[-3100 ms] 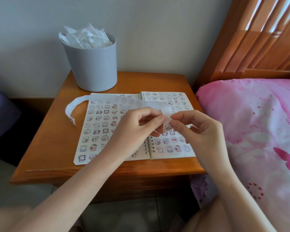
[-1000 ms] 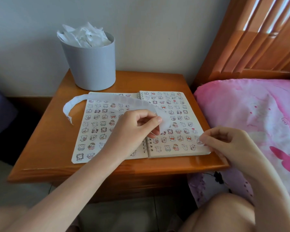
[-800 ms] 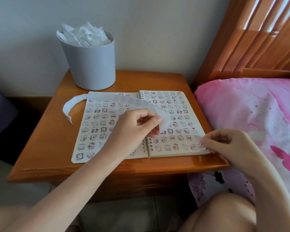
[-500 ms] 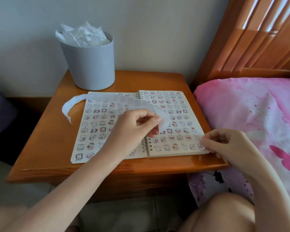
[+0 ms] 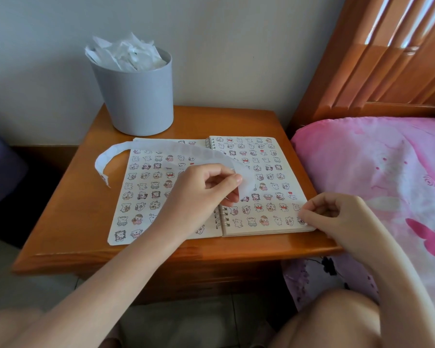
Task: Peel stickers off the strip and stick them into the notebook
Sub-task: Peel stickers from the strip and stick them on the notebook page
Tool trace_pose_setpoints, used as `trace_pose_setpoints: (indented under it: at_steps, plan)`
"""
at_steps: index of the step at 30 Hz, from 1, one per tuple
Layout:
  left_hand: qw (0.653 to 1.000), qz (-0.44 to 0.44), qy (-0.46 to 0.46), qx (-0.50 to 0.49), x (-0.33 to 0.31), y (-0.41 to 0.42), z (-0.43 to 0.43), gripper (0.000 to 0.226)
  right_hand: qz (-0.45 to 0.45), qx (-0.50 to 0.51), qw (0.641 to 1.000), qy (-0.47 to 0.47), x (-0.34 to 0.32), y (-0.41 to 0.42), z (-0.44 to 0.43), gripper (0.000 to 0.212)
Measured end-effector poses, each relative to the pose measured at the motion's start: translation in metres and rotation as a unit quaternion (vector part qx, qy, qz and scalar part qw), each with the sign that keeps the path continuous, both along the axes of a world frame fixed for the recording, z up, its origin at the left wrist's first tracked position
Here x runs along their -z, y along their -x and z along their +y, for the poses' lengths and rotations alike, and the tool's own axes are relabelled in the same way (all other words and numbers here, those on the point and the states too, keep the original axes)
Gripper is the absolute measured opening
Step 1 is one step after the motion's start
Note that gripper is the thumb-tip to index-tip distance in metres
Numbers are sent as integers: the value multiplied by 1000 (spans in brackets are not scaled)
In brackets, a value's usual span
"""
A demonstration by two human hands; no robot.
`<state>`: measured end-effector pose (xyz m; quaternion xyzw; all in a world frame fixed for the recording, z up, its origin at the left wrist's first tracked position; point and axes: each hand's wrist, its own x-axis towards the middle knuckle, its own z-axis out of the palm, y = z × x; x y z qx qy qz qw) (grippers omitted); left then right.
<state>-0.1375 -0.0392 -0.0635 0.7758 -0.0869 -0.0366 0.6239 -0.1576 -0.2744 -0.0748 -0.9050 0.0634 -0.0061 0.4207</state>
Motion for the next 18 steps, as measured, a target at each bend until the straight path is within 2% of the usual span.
trace_pose_setpoints:
  at_steps: [6, 8, 12, 18]
  plan:
    - [1000, 1, 2, 1, 0, 0, 0, 12, -17, -12, 999, 30, 0, 3, -3, 11]
    - [1000, 1, 2, 0, 0, 0, 1, 12, -20, -11, 999, 24, 2, 2, -6, 17]
    - [1000, 0, 1, -2, 0, 0, 1, 12, -6, -16, 1000, 3, 2, 2, -7, 12]
    - [1000, 1, 1, -3, -1, 0, 1, 12, 18, -27, 999, -17, 2, 0, -7, 17]
